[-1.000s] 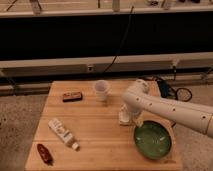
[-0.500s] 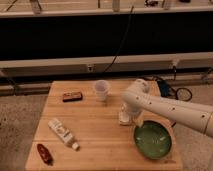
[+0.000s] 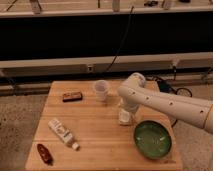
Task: Place the white sponge in the ceramic cup
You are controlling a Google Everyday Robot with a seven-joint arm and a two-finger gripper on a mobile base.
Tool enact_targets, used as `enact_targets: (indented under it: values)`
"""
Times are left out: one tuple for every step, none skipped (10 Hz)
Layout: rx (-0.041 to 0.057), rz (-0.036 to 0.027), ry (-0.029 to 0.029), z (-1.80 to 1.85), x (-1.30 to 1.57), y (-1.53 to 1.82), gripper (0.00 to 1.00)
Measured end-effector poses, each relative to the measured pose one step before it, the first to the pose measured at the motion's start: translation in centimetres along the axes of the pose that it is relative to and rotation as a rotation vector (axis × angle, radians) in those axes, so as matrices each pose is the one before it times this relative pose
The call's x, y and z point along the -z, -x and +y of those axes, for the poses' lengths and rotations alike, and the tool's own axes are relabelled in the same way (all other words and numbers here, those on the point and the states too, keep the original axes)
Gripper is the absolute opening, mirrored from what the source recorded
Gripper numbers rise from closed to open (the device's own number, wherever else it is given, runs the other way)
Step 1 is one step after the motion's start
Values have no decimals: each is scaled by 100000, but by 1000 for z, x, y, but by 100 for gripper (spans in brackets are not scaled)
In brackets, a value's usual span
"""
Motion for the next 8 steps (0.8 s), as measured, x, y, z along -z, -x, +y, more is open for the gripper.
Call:
enact_targets:
  values:
    - [1818,-933,-3,-254,-239,52,80]
    - [1408,-673,-54,-252,-290,34,80]
    - [1488,-861,39,-296,-441,86,80]
    - [1526,-1544,63,-186,-829,-40,80]
    - [1003,-1260,135,4,-732,-109,80]
    - [937,-1205,151,-54,-763,-112,80]
    - [905,-956,348,-133,-733,-118,80]
    - [784,-960,595,-63,-791,-93,80]
